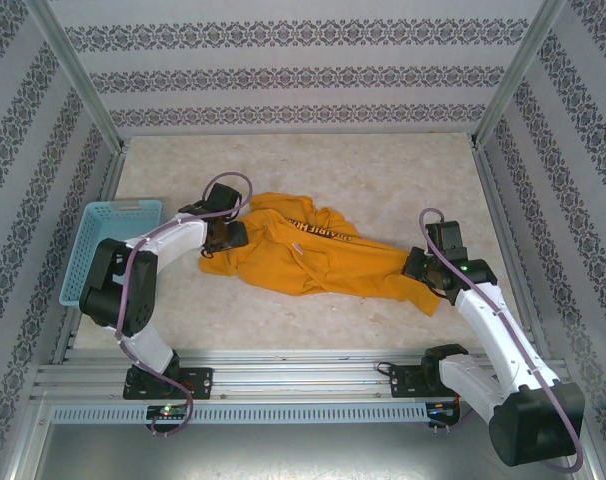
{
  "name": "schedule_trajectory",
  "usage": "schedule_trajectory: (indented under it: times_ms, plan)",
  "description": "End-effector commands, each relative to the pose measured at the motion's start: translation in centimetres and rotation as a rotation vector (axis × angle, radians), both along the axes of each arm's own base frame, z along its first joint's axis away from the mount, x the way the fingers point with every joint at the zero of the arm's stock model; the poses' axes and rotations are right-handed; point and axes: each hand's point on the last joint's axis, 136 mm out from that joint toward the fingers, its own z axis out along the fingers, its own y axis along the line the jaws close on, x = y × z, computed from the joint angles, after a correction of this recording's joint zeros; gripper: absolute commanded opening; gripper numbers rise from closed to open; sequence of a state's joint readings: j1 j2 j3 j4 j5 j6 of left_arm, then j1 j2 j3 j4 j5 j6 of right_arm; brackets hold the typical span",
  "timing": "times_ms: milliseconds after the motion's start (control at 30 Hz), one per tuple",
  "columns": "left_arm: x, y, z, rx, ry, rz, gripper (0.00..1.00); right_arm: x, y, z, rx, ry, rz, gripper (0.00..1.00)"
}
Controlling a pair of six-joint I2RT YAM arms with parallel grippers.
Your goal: Fold the inside-out t-shirt
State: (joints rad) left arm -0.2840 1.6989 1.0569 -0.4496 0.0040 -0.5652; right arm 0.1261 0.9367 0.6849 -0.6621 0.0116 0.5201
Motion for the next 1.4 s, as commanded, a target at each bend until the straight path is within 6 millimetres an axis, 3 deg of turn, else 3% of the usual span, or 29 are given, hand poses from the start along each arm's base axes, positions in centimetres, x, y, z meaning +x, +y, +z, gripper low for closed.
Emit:
schedule_trajectory:
  times_ms: [0,100,200,333,433,600,667,733,800,900,967,1033,1100,1200,1267,1367]
  plan:
    - [1.9,-0.7,0.3,-0.060,-0.060,-0.029,0.43,0.1,-0.4,0.2,-0.010,-0.005,-0.004,0.00]
    - [2.4,-1.0,1.7,-0.085,-0.100,-0.043,0.18,0.3,-0.4,1.2,-0.003,-0.023,-0.003,0.00]
    - [2.6,-1.2,5.2,-0.109,-0.184,-0.052,0.02,0.7,-0.4,3.2,-0.006,-0.062,0.000,0.00]
    - [2.2,-0.6,12.9,-0.123,-0.372,-0.062,0.00,1.2,-0.5,7.7,-0.008,-0.154,0.013,0.00]
    - [0.5,0.6,20.7,-0.127,-0.567,-0.045,0.00,1.2,-0.8,13.3,-0.026,-0.266,0.020,0.00]
    - [-5.1,3.8,34.4,-0.112,-0.928,0.013,0.00,-0.8,-2.4,23.6,-0.096,-0.502,-0.007,0.00]
    - [-7.5,4.9,38.3,-0.108,-1.045,0.033,0.00,-1.8,-2.8,27.0,-0.122,-0.591,-0.014,0.00]
    - [-9.8,6.0,41.2,-0.104,-1.143,0.058,0.00,-2.5,-3.2,29.0,-0.137,-0.640,-0.026,0.00]
    - [-11.3,6.9,42.7,-0.101,-1.219,0.084,0.00,-3.1,-3.4,30.3,-0.137,-0.683,-0.042,0.00]
    - [-10.4,6.8,41.4,-0.084,-1.180,0.085,0.00,-2.1,-2.7,28.8,-0.100,-0.668,-0.023,0.00]
    - [-7.8,5.7,38.1,-0.065,-1.057,0.053,0.00,-0.6,-1.7,25.9,-0.050,-0.598,0.005,0.00]
    - [-4.7,4.5,32.7,-0.038,-0.853,0.021,0.00,1.1,-0.4,21.0,0.014,-0.483,0.031,0.00]
    - [-2.2,3.4,26.1,-0.016,-0.629,0.006,0.00,2.6,0.8,14.6,0.092,-0.334,0.032,0.00]
    - [-0.4,3.1,18.1,0.013,-0.402,0.041,0.00,4.3,2.0,5.8,0.168,-0.150,0.014,0.00]
    - [0.3,2.8,14.7,0.014,-0.333,0.048,0.00,5.0,2.0,1.3,0.172,-0.050,-0.005,0.00]
    - [1.0,2.2,12.4,0.001,-0.291,0.045,0.00,5.6,1.7,-2.3,0.152,0.066,-0.016,0.02]
